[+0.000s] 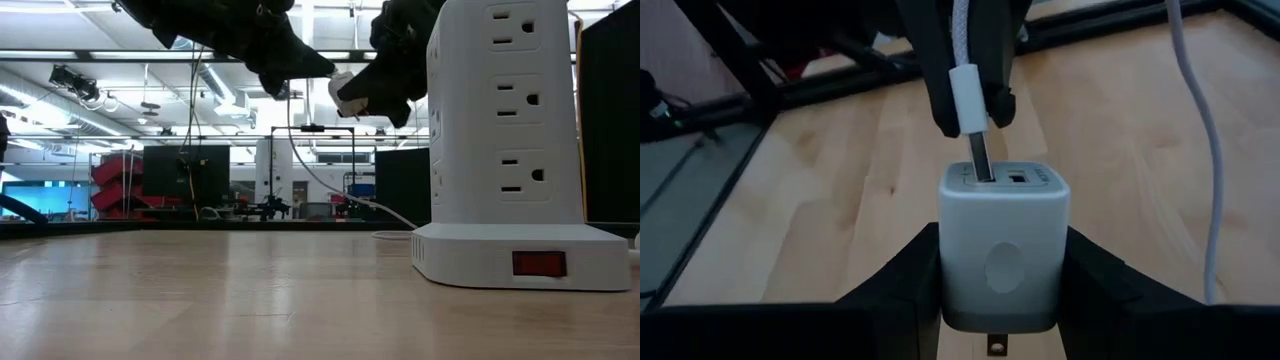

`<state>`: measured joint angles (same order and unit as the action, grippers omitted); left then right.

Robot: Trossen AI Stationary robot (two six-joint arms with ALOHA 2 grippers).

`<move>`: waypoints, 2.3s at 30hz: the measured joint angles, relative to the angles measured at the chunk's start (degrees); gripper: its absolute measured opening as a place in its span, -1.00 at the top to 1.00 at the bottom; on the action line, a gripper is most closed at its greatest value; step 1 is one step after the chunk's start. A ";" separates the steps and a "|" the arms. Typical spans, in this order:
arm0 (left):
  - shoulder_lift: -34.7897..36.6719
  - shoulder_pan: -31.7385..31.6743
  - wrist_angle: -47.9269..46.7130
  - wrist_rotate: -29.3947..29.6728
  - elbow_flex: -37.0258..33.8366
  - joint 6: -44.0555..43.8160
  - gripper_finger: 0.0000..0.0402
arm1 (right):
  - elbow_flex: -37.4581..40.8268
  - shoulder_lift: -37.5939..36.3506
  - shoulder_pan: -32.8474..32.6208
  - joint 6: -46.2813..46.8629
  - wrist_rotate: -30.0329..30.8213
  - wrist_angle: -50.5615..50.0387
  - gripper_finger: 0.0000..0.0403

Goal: Insert USB
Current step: Insert the white usb cable into the white charger adapter, then insert the white charger adapter into the white outlet extension

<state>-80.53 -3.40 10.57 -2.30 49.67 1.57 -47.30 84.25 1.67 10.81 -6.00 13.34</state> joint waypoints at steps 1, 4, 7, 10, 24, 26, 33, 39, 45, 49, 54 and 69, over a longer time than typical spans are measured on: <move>0.02 0.00 -0.05 -0.09 0.00 -0.02 1.00 | -0.94 0.00 0.00 -0.30 0.04 -1.76 0.45; -0.02 0.00 -0.08 -0.22 0.04 -0.26 1.00 | -2.94 0.00 0.00 -1.22 0.13 -6.20 0.45; -0.02 0.00 -0.22 -0.29 0.04 -0.29 1.00 | -4.16 0.00 0.00 -1.76 0.16 -8.54 0.45; 0.00 0.00 -0.22 -0.32 0.04 -0.31 1.00 | -4.47 0.00 0.00 -2.11 0.20 -8.85 0.45; 0.07 -0.04 0.37 -1.37 0.11 -2.19 1.00 | -4.55 0.07 -0.07 -5.29 1.16 -3.41 0.45; 0.04 -0.04 0.35 -1.38 0.11 -2.19 1.00 | -4.55 0.07 -0.17 -5.62 1.37 -3.49 0.45; 0.02 -0.02 0.32 -2.29 0.09 -2.21 1.00 | -4.55 0.07 -0.50 -6.08 1.72 -3.45 0.45; -1.45 0.06 -0.39 -3.81 0.20 -2.64 1.00 | -4.55 0.07 -0.61 -6.06 0.37 -5.03 0.45; -2.88 0.04 1.03 -3.56 0.09 -3.47 0.92 | -4.55 0.11 -0.61 -5.96 1.41 -7.41 0.45; -1.88 0.04 0.78 -3.48 -0.02 -2.78 0.73 | -4.53 0.09 -0.64 -5.95 2.85 -5.70 0.45; 1.37 0.00 -2.58 -2.73 0.03 -0.20 0.48 | -4.64 0.09 -0.59 -5.26 3.92 -3.96 0.45; 8.08 2.87 -17.01 2.90 -0.13 1.39 0.19 | -4.94 -0.17 1.46 -4.52 -3.32 -3.22 0.45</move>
<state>-72.45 -0.53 -6.44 0.60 49.54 2.96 -52.25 84.07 3.13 6.30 -9.32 10.12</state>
